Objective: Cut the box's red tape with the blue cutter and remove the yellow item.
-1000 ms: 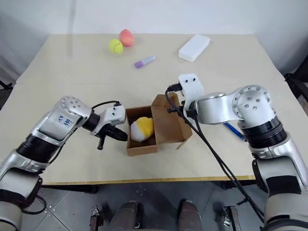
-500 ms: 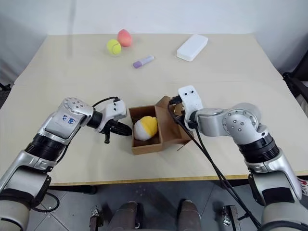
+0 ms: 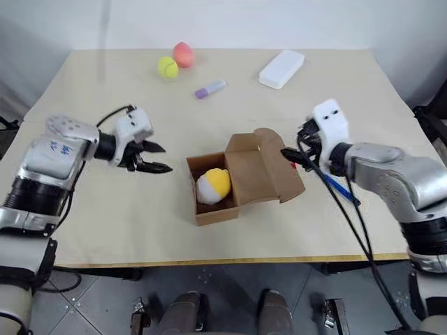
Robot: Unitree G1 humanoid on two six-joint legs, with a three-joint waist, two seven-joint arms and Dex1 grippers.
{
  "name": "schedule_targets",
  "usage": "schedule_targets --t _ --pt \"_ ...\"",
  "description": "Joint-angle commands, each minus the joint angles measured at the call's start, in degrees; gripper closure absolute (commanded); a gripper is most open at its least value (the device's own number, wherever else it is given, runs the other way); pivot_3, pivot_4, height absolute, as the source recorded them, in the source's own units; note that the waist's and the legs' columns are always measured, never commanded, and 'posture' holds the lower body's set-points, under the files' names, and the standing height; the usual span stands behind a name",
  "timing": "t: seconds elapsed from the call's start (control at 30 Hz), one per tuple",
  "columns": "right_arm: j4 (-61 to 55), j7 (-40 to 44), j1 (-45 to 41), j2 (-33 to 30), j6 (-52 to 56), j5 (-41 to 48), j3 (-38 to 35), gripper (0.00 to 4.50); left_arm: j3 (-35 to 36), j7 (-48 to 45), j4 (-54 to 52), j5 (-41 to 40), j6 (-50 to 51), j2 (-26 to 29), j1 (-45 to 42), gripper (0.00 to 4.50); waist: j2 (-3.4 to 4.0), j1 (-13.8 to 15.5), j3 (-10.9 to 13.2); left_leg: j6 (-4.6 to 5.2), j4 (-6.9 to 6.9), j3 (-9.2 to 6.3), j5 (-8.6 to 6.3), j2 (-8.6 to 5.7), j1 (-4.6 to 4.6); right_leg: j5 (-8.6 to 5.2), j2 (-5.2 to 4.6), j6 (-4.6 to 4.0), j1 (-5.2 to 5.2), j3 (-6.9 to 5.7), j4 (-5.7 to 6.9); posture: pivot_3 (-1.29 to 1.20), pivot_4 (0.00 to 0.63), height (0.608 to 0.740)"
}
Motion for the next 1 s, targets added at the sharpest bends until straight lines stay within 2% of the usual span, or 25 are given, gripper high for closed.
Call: schedule_targets --t 0.03,0.13,0.23,0.27,0.43,0.63,0.73,1.0 --pt "0.0 8.8 2.46 -1.34 -7.9 -2.81 -6.81 1.14 0.73 -0.88 -2.06 -1.18 0.13 -2.21 -4.46 0.44 -0.01 0.0 0.01 0.0 0.0 0.01 0.0 0.0 0.02 0.0 0.0 0.0 0.01 0.0 0.01 0.0 0.15 0.74" --pt "-3.26 17.33 6.78 -2.2 -10.08 -0.22 -12.07 0.88 -0.23 -1.37 -3.17 -2.07 0.56 -6.26 -7.75 0.02 -0.04 0.17 0.02 0.0 0.01 0.03 0.0 0.0 0.02 0.0 -0.01 0.01 0.04 -0.03 -0.01 0.0 0.15 0.74" --pt "-10.95 27.28 15.04 -5.73 -7.52 5.3 -18.55 0.02 -4.54 -5.29 -6.96 -3.42 3.77 -10.99 -8.94 0.0 -0.05 0.4 0.03 0.0 -0.01 0.03 0.0 0.0 0.02 0.02 0.0 0.03 0.13 -0.1 -0.15 0.0 0.15 0.74" --pt "-12.57 28.39 16.83 -6.24 -7.0 6.11 -19.97 0.02 -5.8 -6.64 -8.16 -3.35 4.34 -11.15 -8.56 0.0 -0.05 0.34 0.03 0.03 -0.01 0.02 -0.01 0.0 0.04 0.02 0.0 0.04 0.21 -0.13 -0.21 0.0 0.15 0.74" --pt "-19.14 26.97 22.69 -5.87 -3.38 10.24 -27.74 0.02 -11.52 -11.04 -9.79 -1.52 2.3 -9.57 -5.71 0.0 -0.02 -0.79 0.04 0.07 -0.02 0.1 -0.05 0.03 0.25 0.04 0.0 0.04 0.29 -0.12 -0.18 0.0 0.15 0.74" --pt "-25.57 22.66 29.13 -3.05 -1.61 12.3 -31.92 0.02 -16.24 -8.79 -0.96 4.43 -5.8 -13.16 -5.71 0.0 -0.05 0.51 0.06 0.06 0.11 0.09 -0.04 0.04 0.22 0.15 -0.01 0.03 0.39 -0.12 -0.28 0.0 0.15 0.74" --pt "-27.61 21.36 31.86 -2.23 -1.35 12.68 -33.11 0.0 -16.13 -8.97 1.79 5.09 -7.97 -14.59 -5.88 0.57 -0.05 1.05 0.06 0.08 0.14 0.1 -0.06 0.04 0.18 0.17 0.0 0.05 0.4 -0.12 -0.35 0.0 0.15 0.74" --pt "-27.68 22.27 35.05 -0.13 -3.99 12.24 -35.2 0.0 -11.83 -8.88 4.43 3.5 -8.27 -16.27 -8.53 2.94 -0.05 1.42 0.06 0.08 0.14 0.1 -0.06 0.04 0.19 0.18 0.0 0.04 0.4 -0.13 -0.32 0.0 0.15 0.74"
